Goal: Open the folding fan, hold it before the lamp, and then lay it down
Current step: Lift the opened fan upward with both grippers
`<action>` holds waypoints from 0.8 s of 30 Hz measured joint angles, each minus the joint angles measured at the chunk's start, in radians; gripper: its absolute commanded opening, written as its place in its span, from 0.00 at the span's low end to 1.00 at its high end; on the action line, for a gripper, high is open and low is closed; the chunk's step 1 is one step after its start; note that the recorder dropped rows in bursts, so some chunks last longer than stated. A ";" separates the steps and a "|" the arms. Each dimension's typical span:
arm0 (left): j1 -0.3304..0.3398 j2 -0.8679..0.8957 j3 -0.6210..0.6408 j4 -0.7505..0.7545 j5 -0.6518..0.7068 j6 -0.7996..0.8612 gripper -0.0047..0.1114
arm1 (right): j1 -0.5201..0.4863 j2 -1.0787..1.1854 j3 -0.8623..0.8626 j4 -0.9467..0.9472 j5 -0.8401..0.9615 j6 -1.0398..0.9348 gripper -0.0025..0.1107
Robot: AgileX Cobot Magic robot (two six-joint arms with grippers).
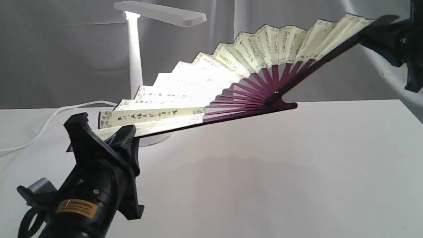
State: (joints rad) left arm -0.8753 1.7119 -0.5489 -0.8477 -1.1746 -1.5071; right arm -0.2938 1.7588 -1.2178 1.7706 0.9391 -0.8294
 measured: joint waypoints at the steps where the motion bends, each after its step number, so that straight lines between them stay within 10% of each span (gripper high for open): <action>1: 0.005 -0.005 0.000 0.007 0.000 -0.006 0.04 | 0.002 0.000 -0.011 0.000 0.000 0.008 0.02; 24: 0.141 -0.100 0.000 0.202 0.010 -0.006 0.04 | 0.025 -0.020 -0.082 0.001 -0.006 0.089 0.02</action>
State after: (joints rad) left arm -0.7341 1.6124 -0.5489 -0.6452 -1.1643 -1.5133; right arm -0.2688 1.7386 -1.2999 1.7711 0.9331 -0.7400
